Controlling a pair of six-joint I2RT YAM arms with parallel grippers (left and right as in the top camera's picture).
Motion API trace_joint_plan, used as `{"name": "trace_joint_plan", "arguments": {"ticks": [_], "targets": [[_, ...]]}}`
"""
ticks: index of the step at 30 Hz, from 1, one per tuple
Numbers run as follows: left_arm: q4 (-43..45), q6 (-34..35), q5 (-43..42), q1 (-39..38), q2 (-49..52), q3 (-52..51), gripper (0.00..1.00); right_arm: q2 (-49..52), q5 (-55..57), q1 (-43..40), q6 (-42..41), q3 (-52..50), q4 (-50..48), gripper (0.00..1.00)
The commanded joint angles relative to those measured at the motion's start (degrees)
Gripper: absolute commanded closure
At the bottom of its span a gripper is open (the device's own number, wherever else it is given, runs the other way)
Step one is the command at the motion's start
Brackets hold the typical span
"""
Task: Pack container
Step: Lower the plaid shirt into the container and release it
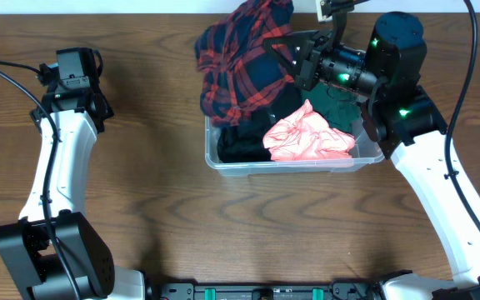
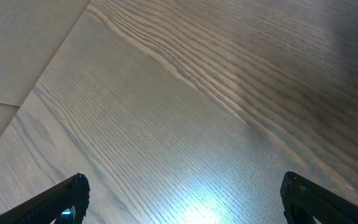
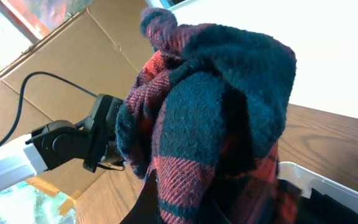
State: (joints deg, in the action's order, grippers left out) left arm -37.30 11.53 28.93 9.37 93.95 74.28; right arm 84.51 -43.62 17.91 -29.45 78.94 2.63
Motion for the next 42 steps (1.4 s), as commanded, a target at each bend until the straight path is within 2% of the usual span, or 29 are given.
{"name": "trace_joint_plan", "arguments": {"ticks": [1, 6, 42], "targets": [[-0.2, -0.6, 0.9, 0.2, -0.7, 0.8, 0.02, -0.1, 0.8, 0.9, -0.7, 1.6, 0.2, 0.99], [-0.2, -0.6, 0.9, 0.2, -0.7, 0.8, 0.02, -0.1, 3.3, 0.9, -0.7, 1.6, 4.2, 0.99], [-0.2, -0.6, 0.9, 0.2, -0.7, 0.8, 0.02, 2.8, 7.9, 4.2, -0.7, 1.6, 4.1, 0.99]]}}
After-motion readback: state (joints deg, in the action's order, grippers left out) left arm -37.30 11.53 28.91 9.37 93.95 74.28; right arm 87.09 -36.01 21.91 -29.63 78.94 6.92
